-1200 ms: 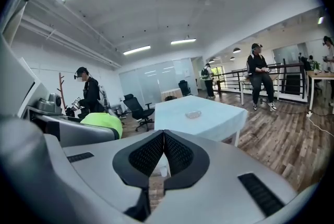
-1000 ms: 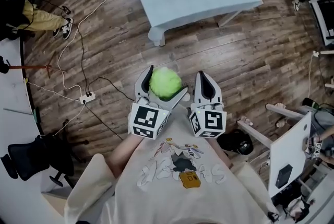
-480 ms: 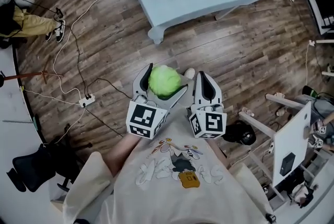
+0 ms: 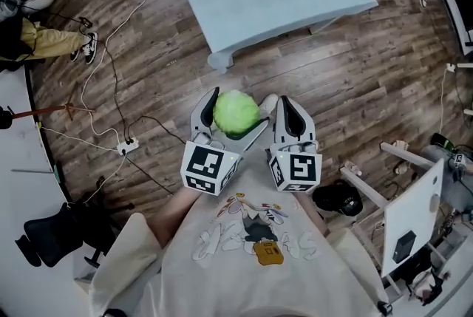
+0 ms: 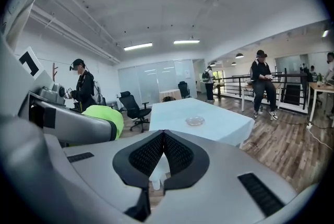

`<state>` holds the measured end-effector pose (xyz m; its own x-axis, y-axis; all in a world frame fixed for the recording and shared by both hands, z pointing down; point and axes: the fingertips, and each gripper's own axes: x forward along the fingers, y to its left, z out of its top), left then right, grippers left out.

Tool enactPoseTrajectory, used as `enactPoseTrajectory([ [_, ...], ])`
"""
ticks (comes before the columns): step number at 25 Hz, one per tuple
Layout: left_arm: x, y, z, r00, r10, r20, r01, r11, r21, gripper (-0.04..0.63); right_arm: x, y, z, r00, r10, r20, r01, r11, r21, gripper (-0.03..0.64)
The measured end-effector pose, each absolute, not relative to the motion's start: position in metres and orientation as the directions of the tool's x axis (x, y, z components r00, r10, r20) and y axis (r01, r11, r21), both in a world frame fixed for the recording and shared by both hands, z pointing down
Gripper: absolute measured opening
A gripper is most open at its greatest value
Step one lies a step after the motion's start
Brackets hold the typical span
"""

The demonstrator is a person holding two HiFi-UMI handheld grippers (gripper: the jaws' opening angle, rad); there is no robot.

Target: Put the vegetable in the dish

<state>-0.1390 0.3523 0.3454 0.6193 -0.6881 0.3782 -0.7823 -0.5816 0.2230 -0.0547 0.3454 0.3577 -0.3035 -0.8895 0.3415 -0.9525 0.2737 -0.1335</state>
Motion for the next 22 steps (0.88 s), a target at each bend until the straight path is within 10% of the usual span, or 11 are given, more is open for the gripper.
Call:
enactPoseTrajectory([
  [22,-0.013,0.234,0.349,0.577,-0.696,0.428,-0.81,-0.556,0.186,0.52,0.073,0.23,0.36,-0.35,-0.876,0.331,-0.936,0.314,-0.159,0.023],
])
